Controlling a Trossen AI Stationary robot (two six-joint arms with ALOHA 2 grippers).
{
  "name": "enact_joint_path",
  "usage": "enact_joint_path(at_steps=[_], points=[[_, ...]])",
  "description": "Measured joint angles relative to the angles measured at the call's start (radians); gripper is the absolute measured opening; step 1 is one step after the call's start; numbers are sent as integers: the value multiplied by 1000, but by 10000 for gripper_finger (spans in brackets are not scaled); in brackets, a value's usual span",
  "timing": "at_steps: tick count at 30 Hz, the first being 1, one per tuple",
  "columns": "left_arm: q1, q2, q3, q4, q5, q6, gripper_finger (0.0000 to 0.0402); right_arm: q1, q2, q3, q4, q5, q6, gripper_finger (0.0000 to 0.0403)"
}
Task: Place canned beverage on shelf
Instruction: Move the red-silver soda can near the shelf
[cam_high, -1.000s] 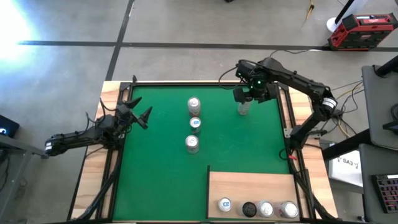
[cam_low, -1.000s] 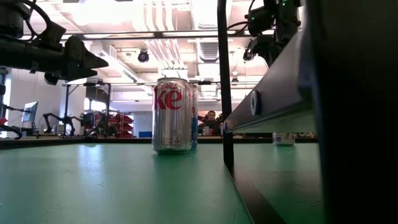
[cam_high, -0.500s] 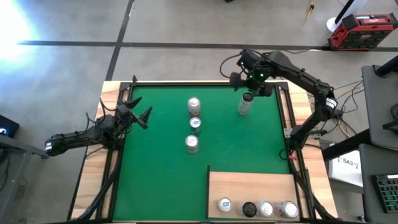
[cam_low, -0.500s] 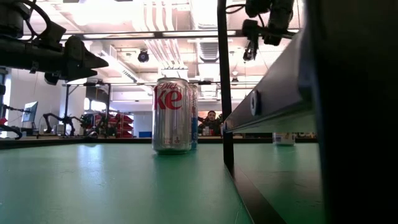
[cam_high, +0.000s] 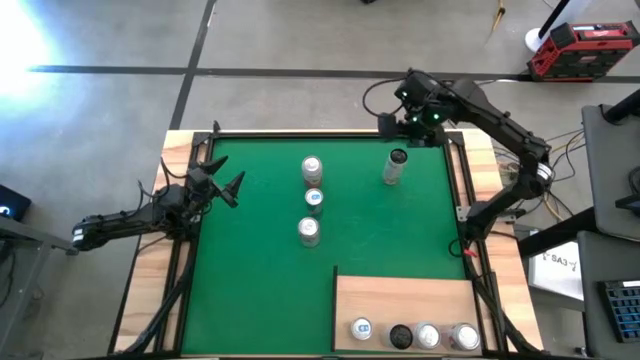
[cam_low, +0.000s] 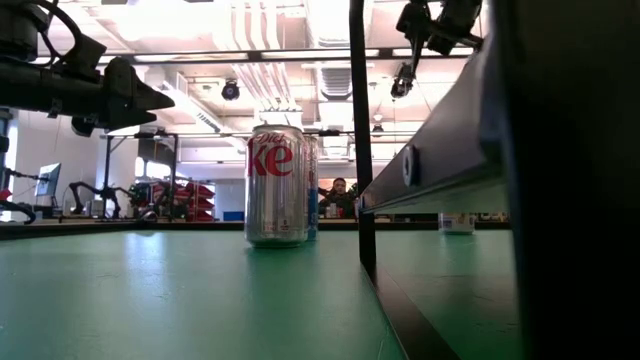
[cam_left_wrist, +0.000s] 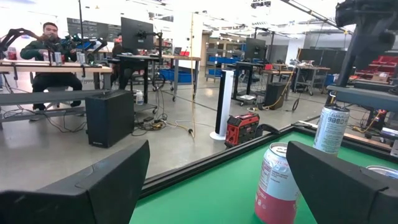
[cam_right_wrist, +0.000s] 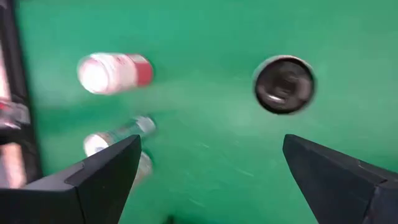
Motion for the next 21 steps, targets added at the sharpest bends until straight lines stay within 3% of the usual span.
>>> enact_joint_path(at_steps=[8, 13, 21], points=[[0, 0, 0, 0, 0, 0, 363, 0, -244, -420, 483, 0, 69, 384], [0, 0, 0, 0, 0, 0, 363, 0, -444, -680, 745, 11, -13, 384], [0, 0, 0, 0, 0, 0, 363, 2, -766, -1029, 1010, 187, -131, 384]])
